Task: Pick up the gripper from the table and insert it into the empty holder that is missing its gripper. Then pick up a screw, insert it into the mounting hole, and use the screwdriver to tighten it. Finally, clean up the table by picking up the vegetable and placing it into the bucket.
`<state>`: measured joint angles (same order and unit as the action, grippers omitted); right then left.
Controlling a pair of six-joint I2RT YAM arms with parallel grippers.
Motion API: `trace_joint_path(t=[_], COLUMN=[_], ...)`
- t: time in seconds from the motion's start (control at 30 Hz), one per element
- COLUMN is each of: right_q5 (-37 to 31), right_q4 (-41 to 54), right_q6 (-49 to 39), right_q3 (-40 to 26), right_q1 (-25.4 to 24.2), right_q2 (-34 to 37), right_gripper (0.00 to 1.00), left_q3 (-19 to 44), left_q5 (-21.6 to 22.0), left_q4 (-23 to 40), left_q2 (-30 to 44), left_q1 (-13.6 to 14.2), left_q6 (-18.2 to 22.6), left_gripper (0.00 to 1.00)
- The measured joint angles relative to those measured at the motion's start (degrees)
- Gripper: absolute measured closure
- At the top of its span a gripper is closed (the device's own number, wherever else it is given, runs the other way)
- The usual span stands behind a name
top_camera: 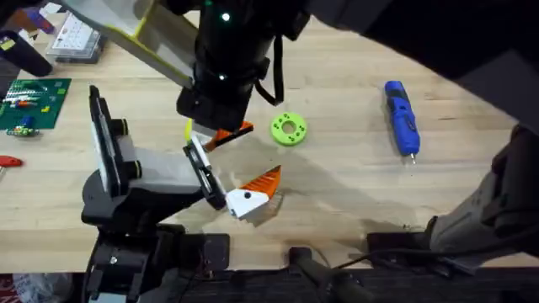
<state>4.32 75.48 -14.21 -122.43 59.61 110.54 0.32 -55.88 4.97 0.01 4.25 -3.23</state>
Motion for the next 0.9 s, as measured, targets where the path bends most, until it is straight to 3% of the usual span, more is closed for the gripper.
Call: trace_joint_path(t=[0.9], right_q5=[0.0], right_q4=[0.2], right_q6=[-0.9], right_q3=[0.0], right_q1=[0.0], right_q2=[1.1], right_gripper=[0.998], left_q3=[0.0], left_q5=[0.0], left_q4=[0.0], left_q2=[0.0], left_q1=[0.0], left_q6=[0.0], left_gripper=[0.006])
